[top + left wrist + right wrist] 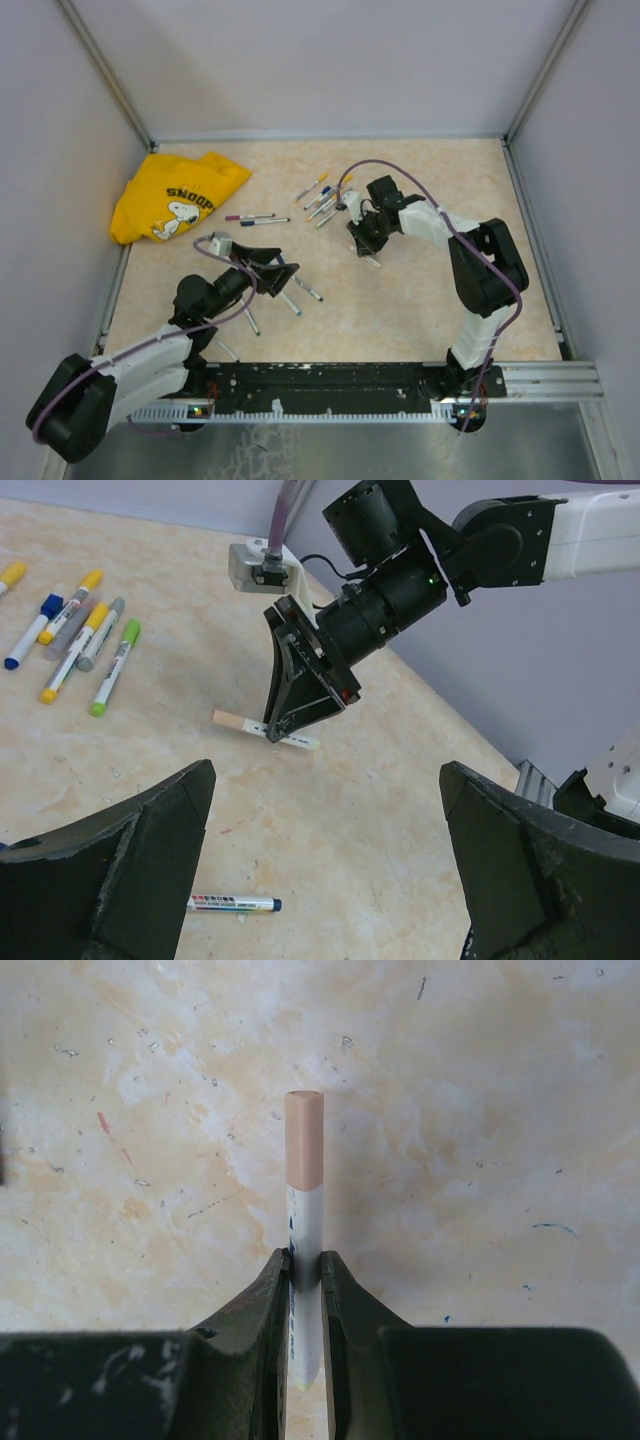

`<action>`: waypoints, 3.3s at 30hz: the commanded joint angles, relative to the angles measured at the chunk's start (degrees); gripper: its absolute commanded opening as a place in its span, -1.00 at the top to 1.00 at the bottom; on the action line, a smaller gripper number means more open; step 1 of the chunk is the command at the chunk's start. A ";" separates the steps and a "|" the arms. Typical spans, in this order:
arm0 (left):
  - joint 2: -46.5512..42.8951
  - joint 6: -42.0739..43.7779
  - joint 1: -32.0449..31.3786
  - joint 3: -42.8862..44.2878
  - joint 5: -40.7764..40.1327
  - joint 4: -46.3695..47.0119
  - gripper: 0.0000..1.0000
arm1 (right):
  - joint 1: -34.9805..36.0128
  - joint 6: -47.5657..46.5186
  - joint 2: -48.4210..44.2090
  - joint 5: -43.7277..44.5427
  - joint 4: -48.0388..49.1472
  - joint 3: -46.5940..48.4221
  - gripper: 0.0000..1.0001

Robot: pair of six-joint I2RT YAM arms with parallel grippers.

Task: Open the pen caps
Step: Open the pen cap from the pen.

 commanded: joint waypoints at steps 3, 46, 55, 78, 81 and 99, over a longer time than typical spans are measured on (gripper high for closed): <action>3.98 -2.48 0.12 -1.16 1.91 6.76 -0.96 | 0.68 0.28 -3.22 -1.46 1.70 -0.23 1.00; 18.99 -5.54 -3.41 0.12 0.40 17.32 -0.94 | 0.68 0.54 -4.62 -4.63 2.45 -0.85 1.00; 19.68 -5.63 -3.64 0.31 0.08 17.63 -0.93 | 0.68 0.54 -5.11 -5.13 2.81 -1.06 1.00; 27.97 -10.01 -4.11 3.23 0.25 21.28 -0.92 | 0.68 1.22 -6.59 -6.71 4.12 -1.82 1.00; 29.51 -10.80 -4.17 4.18 0.31 21.72 -0.92 | 0.68 1.50 -6.99 -7.35 4.32 -1.93 1.00; 43.61 -18.41 -4.18 13.98 -6.67 23.53 -0.88 | 0.68 3.50 -12.88 -14.00 8.42 -4.56 1.00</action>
